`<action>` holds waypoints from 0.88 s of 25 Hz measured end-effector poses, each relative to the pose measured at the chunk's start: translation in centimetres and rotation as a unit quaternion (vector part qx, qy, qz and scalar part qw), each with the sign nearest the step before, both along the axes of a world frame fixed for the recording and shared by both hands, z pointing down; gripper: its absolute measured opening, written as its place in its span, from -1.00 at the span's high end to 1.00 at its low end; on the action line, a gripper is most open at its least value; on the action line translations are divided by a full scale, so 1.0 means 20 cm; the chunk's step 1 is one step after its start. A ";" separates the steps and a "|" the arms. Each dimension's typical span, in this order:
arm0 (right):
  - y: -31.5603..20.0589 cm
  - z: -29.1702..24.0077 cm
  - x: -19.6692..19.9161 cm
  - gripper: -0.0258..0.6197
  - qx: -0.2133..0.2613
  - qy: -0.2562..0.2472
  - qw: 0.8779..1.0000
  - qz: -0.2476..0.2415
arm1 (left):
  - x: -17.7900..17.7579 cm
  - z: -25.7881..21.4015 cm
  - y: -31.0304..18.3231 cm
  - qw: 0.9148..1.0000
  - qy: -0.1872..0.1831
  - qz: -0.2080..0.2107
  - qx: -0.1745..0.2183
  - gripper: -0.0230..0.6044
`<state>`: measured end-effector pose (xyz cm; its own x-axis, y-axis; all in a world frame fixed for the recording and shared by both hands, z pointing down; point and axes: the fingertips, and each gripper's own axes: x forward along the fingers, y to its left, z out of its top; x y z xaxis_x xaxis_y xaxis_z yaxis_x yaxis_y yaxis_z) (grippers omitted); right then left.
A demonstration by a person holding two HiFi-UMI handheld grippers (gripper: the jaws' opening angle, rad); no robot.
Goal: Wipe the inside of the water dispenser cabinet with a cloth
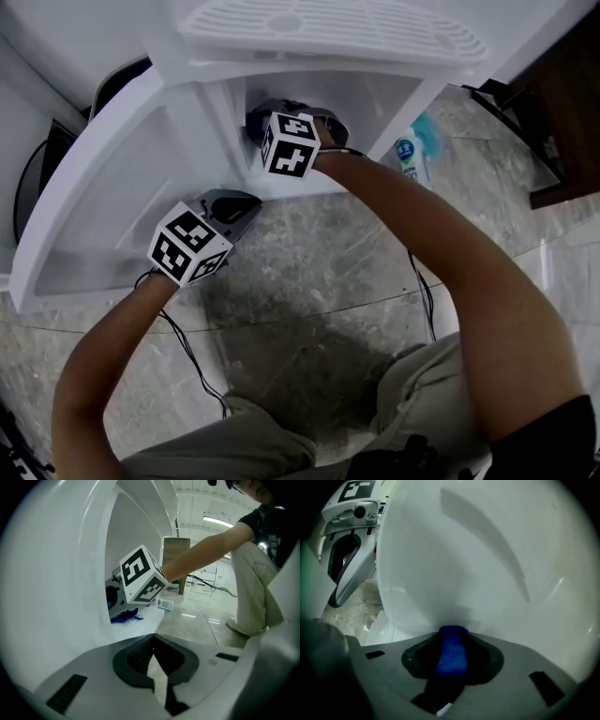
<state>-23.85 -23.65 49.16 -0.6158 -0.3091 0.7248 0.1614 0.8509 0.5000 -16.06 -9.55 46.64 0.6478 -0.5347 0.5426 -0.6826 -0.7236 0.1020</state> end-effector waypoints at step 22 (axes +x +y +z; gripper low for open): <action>-0.02 0.02 0.00 0.61 0.015 0.020 0.999 -0.025 | 0.04 0.02 -0.03 0.999 0.030 -0.005 -0.015 0.90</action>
